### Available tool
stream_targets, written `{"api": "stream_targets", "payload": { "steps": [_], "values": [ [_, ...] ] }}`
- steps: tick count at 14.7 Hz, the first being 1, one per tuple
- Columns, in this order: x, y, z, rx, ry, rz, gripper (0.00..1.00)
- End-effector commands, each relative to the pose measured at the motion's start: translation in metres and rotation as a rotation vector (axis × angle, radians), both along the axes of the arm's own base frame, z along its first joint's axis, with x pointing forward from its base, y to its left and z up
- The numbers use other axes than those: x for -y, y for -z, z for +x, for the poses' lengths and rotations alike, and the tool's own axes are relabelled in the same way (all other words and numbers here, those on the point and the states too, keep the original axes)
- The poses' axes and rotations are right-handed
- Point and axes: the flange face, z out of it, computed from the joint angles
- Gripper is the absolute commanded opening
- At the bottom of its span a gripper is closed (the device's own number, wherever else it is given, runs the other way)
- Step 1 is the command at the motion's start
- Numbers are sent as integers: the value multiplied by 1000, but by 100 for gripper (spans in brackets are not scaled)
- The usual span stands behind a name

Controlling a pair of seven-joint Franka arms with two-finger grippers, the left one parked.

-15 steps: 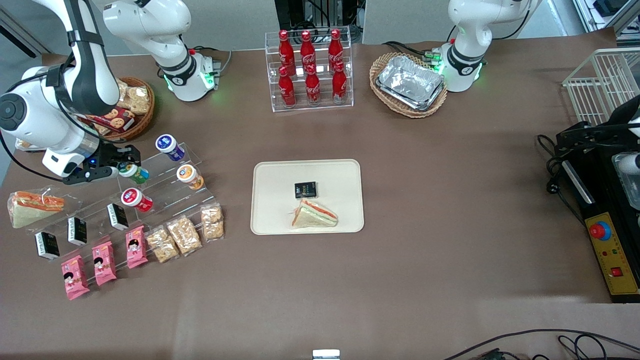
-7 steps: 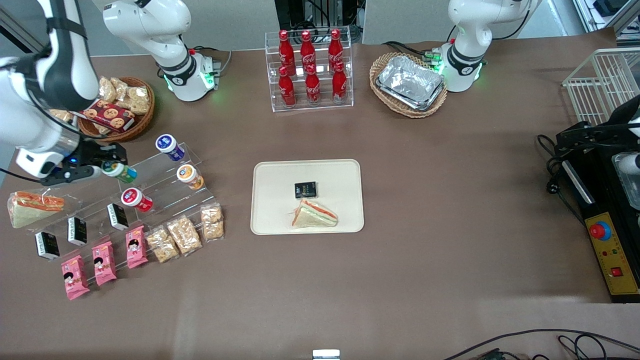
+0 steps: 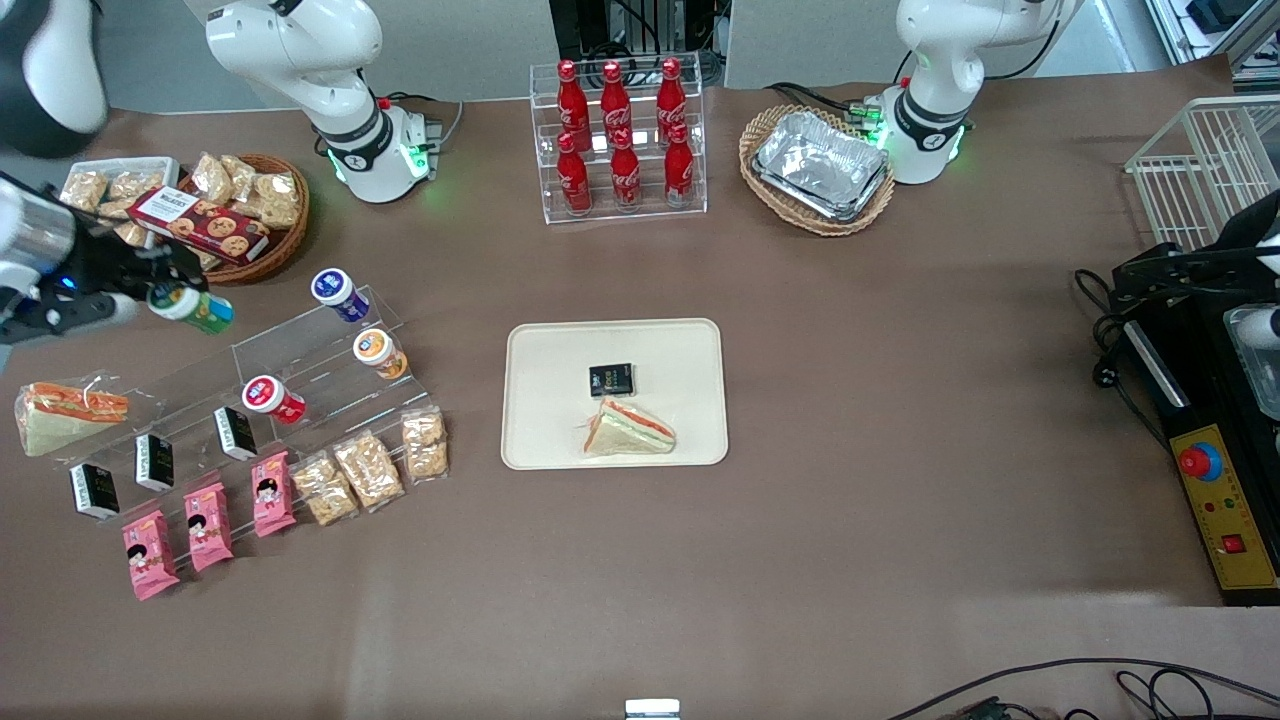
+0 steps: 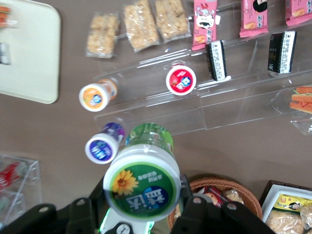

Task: Place green gum on tray
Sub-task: 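Close the right gripper on the green gum bottle and lift it, then carry the green gum bottle over the cream tray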

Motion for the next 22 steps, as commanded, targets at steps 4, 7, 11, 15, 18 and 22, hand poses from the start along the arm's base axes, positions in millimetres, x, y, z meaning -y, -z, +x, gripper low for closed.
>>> {"api": "stream_targets", "payload": {
  "steps": [4, 7, 11, 15, 18, 22],
  "values": [
    [-99, -29, 17, -57, 80, -17, 47],
    [-163, -3, 21, -70, 139, -36, 47],
    [-237, 46, 17, -29, 189, -50, 47],
    [-293, 110, 4, 3, 199, -60, 47],
    [-324, 167, -13, 59, 178, -45, 47],
    [-359, 218, -14, 87, 203, -50, 47]
  ]
}}
